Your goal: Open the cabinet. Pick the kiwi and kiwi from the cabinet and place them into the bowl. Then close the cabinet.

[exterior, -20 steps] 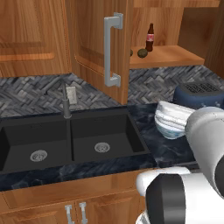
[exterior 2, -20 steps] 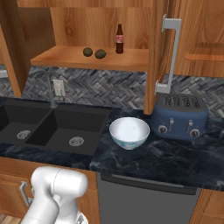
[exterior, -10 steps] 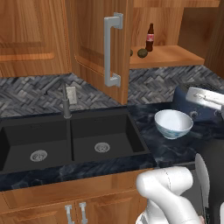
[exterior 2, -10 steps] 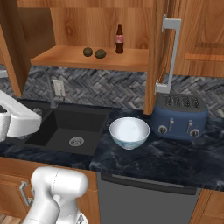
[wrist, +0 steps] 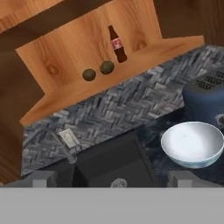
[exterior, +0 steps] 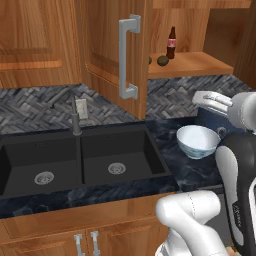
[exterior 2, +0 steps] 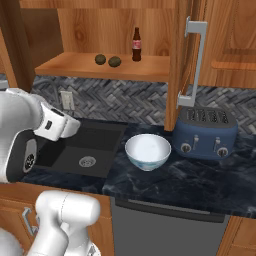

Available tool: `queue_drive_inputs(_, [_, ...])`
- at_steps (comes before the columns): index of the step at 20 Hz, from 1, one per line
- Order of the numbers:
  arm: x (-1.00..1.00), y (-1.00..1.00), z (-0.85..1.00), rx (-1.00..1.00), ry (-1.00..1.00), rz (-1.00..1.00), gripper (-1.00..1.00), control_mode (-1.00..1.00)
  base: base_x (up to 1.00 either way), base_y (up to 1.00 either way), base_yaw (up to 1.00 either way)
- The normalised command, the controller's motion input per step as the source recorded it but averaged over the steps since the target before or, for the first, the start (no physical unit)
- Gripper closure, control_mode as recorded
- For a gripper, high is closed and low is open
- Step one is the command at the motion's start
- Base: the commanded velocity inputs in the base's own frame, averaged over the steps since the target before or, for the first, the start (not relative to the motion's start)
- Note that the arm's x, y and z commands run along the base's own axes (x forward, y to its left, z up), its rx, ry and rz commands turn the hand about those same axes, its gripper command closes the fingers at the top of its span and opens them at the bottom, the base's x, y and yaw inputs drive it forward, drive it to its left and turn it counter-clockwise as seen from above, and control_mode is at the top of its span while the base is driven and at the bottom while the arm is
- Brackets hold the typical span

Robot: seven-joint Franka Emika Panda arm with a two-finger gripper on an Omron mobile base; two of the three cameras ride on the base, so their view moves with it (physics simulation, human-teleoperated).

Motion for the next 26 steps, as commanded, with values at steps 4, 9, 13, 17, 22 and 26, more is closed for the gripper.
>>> queue_drive_inputs(4, [0.68, 0.35, -0.08, 0.24, 0.00, 0.37, -1.00, -1.00, 0.00, 0.00, 0.00])
queue_drive_inputs(9, [0.46, 0.81, -0.07, 0.21, 0.04, 0.39, -1.00, -1.00, 0.00, 0.00, 0.00])
queue_drive_inputs(13, [0.22, 0.85, 0.00, 0.14, 0.12, 0.36, -1.00, -1.00, 0.00, 0.00, 0.00])
queue_drive_inputs(17, [0.00, 0.12, 0.00, -0.01, 0.01, 0.07, -1.00, -1.00, 0.00, 0.00, 0.00])
queue_drive_inputs(22, [0.04, 0.12, 0.00, 0.00, 0.00, 0.04, -1.00, -1.00, 0.00, 0.00, 0.00])
queue_drive_inputs(26, [0.17, 0.29, 0.00, 0.00, 0.00, 0.06, -1.00, -1.00, 0.00, 0.00, 0.00])
